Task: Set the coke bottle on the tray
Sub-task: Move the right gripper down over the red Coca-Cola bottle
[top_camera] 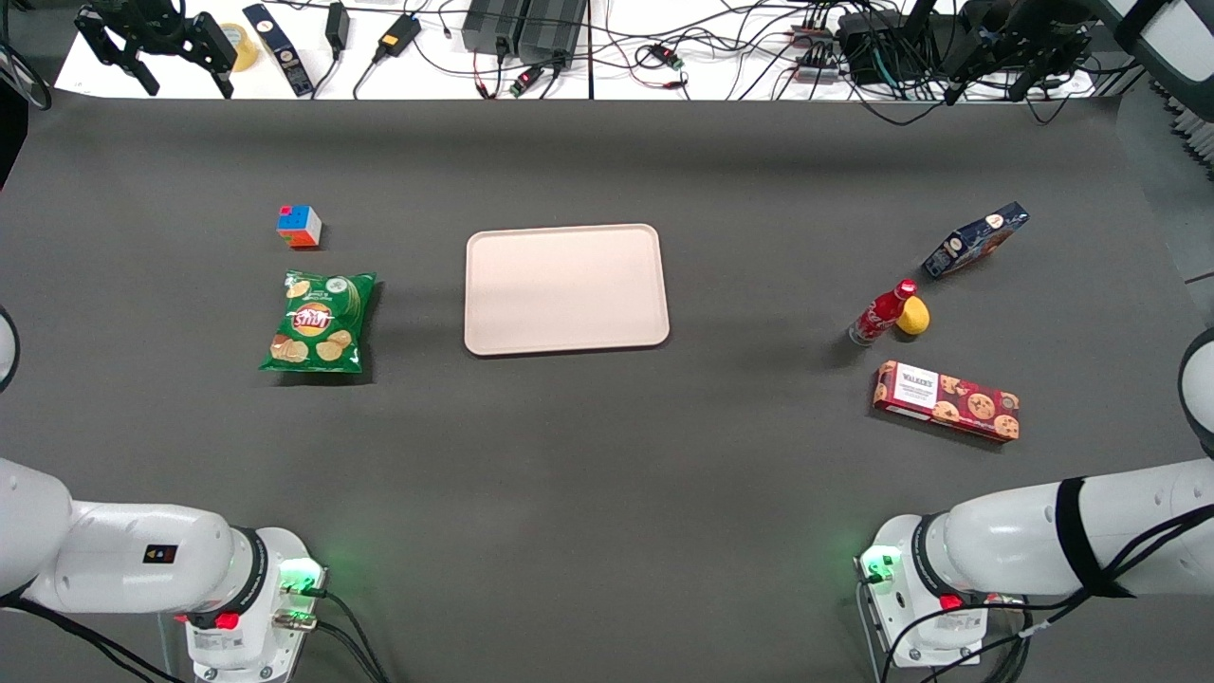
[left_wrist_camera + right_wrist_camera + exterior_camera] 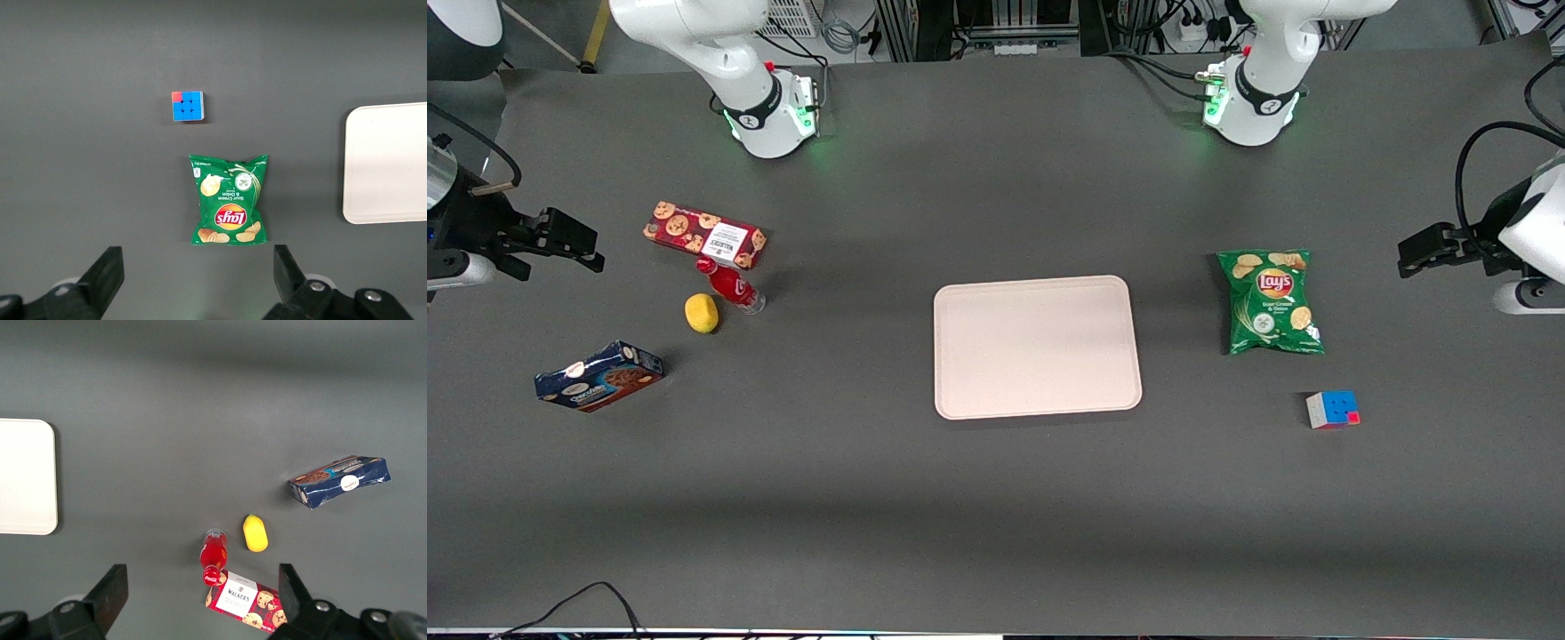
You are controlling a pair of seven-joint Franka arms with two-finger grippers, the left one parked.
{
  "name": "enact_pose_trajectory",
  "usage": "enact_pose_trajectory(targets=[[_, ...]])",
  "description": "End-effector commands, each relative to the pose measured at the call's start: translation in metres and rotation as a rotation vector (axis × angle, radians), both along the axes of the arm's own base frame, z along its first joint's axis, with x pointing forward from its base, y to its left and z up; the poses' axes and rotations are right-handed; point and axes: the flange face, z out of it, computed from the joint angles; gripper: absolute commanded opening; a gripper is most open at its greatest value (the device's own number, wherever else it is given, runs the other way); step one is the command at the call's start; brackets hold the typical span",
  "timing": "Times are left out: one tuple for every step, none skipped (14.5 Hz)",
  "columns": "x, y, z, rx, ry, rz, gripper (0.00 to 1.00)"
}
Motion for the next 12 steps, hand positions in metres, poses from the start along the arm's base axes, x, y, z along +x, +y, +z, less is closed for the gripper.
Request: enact_pose_trajectory(targets=[[0.003, 0.007, 0.006, 0.022, 0.012, -0.017, 1.00], [0.003, 0.009, 0.005, 0.022, 0.014, -0.016, 1.00], [0.004, 0.008, 0.005, 0.015, 0.015, -0.015, 1.00], [0.004, 0.009, 0.005, 0.011, 0.014, -0.014, 1.00], [0.004, 0.009, 0.003, 0.009, 0.020, -0.012, 1.00], [0.002, 0.011, -0.005, 0.009, 0.038, -0.006, 1.00], [-0.002, 0.012, -0.016, 0.009, 0.067, -0.004, 1.00], [-0.005, 0.011, -0.025, 0.007, 0.085, -0.006, 1.00], [-0.008, 0.011, -0.034, 0.007, 0.101, -0.012, 1.00], [-0.013, 0.011, -0.044, 0.006, 0.113, -0.015, 1.00], [-0.018, 0.011, -0.056, 0.007, 0.112, -0.015, 1.00], [-0.028, 0.010, -0.067, 0.010, 0.092, -0.013, 1.00]])
